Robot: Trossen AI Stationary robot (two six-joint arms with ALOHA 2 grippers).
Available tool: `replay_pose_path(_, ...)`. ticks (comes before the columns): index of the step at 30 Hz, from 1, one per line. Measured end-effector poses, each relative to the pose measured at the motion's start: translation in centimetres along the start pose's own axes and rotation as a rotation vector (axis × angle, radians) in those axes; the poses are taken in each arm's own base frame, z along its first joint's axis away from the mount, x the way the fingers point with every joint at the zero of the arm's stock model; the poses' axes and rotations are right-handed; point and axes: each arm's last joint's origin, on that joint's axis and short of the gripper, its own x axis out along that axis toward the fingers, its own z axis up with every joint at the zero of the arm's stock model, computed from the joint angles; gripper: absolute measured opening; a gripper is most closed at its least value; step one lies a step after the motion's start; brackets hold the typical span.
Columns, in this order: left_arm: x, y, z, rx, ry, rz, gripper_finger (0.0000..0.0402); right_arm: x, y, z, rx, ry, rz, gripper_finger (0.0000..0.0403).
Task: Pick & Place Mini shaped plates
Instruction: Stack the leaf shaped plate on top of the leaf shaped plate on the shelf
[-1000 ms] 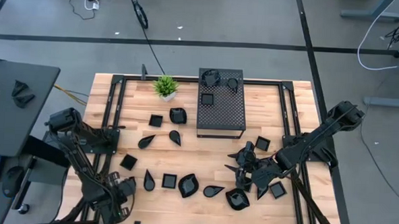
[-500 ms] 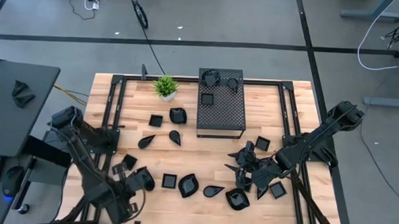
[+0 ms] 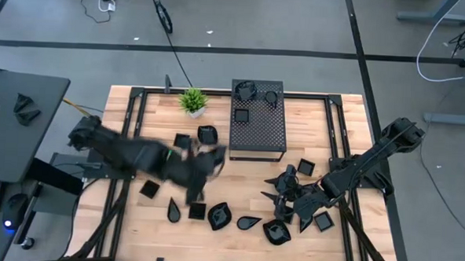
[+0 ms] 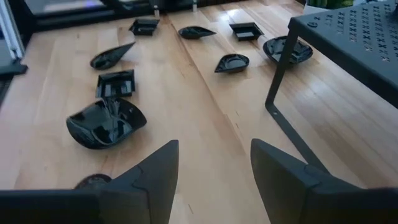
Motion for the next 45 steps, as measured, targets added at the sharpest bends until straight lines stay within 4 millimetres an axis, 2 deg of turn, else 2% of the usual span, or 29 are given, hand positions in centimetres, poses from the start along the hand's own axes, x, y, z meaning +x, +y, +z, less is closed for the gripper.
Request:
replay_pose_path(5, 2.1, 6.0, 3.4, 0.151, -0.132, 0.188, 0.0003, 0.0, 0.2, 0.5, 0.021, -0.054, -0.010, 0.0204)
replay_pose_path(10, 4.7, 11.9, 5.0, 0.156, -0.160, 0.342, 0.0003, 0.0, 0.2, 0.7, 0.039, -0.079, -0.021, 0.0204)
replay_pose_path(13, 6.9, 14.6, 5.6, 0.189, -0.159, 0.367, 0.0003, 0.0, 0.2, 0.8, 0.047, -0.084, -0.018, 0.0204)
replay_pose_path(16, 9.5, 16.3, 6.0, 0.213, -0.170, 0.327, 0.0003, 0.0, 0.3, 0.9, 0.058, -0.092, -0.015, 0.0204)
replay_pose_path(20, 13.1, 17.6, 5.5, 0.230, -0.097, 0.319, 0.0003, 0.1, 0.2, 1.0, 0.069, -0.100, -0.016, 0.0204)
replay_pose_path(27, 17.6, 18.9, 4.4, 0.209, 0.033, 0.367, 0.0003, 0.1, 0.2, 1.1, 0.072, -0.104, -0.015, 0.0204)
replay_pose_path(34, 19.6, 19.7, 3.9, 0.151, 0.052, 0.380, 0.0003, 0.1, 0.2, 1.1, 0.073, -0.105, -0.014, 0.0204)
replay_pose_path(45, 21.1, 20.6, 3.8, 0.040, -0.009, 0.322, 0.0006, 0.1, 0.2, 1.1, 0.069, -0.105, -0.013, 0.0204)
